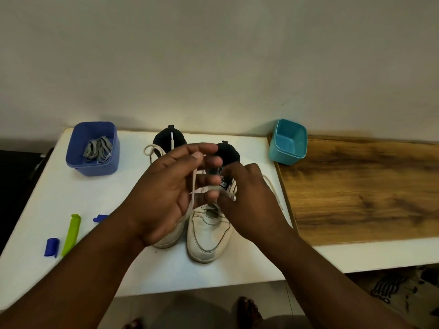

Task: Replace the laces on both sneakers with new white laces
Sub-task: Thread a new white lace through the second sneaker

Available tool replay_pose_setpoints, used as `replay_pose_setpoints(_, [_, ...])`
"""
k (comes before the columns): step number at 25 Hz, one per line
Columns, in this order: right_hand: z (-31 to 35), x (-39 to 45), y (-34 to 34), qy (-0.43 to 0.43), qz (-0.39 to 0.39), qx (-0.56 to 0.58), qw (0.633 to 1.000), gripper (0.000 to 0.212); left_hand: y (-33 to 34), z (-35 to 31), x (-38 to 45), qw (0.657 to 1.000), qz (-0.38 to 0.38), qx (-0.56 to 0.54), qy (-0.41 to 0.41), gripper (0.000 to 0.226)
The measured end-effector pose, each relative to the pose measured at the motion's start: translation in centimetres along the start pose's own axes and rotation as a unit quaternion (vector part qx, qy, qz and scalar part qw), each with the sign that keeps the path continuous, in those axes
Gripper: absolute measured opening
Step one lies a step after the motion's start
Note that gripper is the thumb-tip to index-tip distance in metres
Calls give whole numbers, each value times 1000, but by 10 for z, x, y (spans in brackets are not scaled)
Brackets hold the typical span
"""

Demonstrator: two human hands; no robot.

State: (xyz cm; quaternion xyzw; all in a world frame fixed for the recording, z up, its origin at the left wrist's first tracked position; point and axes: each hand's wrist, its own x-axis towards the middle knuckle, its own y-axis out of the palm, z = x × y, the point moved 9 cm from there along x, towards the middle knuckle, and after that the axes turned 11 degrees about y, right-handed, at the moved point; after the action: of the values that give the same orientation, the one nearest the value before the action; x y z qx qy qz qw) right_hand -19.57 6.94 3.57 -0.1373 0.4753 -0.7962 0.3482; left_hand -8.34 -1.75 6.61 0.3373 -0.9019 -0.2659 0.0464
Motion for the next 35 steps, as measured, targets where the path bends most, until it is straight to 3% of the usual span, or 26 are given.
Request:
replay_pose_setpoints(2, [16, -5, 1, -27, 83, 114, 990, 28, 4, -6, 1, 995, 2, -96, 30, 33])
replay_pose_setpoints(5, [39, -32, 36, -37, 370, 224, 901, 14, -8, -2, 7, 992, -46, -98, 58, 42])
replay_pose_setpoints(7, [39, -47, 49, -22, 469, 235, 851, 12, -20, 2, 11, 989, -89, -99, 63, 49])
replay_pose_setpoints(8, [34, -47, 52, -9, 483, 222, 847, 11, -27, 1, 12, 986, -114, -100, 70, 50])
replay_pose_setpoints(10, [17, -31, 46, 5, 422, 158, 893, 14, -48, -1, 13, 974, -189, -99, 81, 46])
replay_pose_setpoints(13, [-8, 6, 5, 20, 139, 116, 983, 11, -80, 6, 4, 956, -293, 2, 35, 32])
replay_pose_setpoints(14, [-9, 10, -13, 10, 39, 137, 990, 10, -82, 9, 2, 955, -286, 75, -2, 28])
replay_pose_setpoints(16, [-4, 7, -35, -35, -82, 183, 979, 9, -79, 17, -1, 942, -229, 238, -57, 26])
replay_pose_setpoints(18, [-1, 2, -45, -62, -142, 183, 971, 13, -78, 15, -1, 914, -186, 356, -52, 28])
replay_pose_setpoints(21, [-10, 3, -56, -50, -203, 185, 960, 16, -84, 14, 2, 881, -140, 450, -33, 30])
replay_pose_setpoints(23, [-5, 1, -59, -78, -223, 180, 955, 16, -73, 11, 2, 811, -98, 577, 4, 22])
replay_pose_setpoints(25, [9, -4, -53, -125, -192, 173, 958, 18, -53, -13, -4, 708, -117, 685, 128, 21])
replay_pose_setpoints(26, [20, -8, -47, -158, -163, 165, 960, 18, -38, -27, -8, 694, -132, 677, 205, 23])
replay_pose_setpoints(27, [30, -14, -40, -199, -130, 157, 959, 17, -32, -32, -10, 737, -133, 621, 234, 23])
replay_pose_setpoints(28, [40, -21, -32, -242, -94, 153, 954, 16, -34, -25, -4, 824, -116, 518, 197, 26])
replay_pose_setpoints(29, [46, -26, -25, -278, -56, 153, 947, 16, -37, -7, 2, 904, -87, 404, 109, 31])
replay_pose_setpoints(30, [50, -29, -19, -302, -24, 155, 940, 15, -38, 12, 3, 941, -63, 331, 26, 31])
replay_pose_setpoints(32, [51, -29, -15, -321, 17, 158, 934, 15, -42, 32, 3, 962, -51, 265, -47, 25])
replay_pose_setpoints(35, [54, -31, -8, -335, 71, 179, 922, 14, -43, 35, 5, 983, -74, 160, -56, 21])
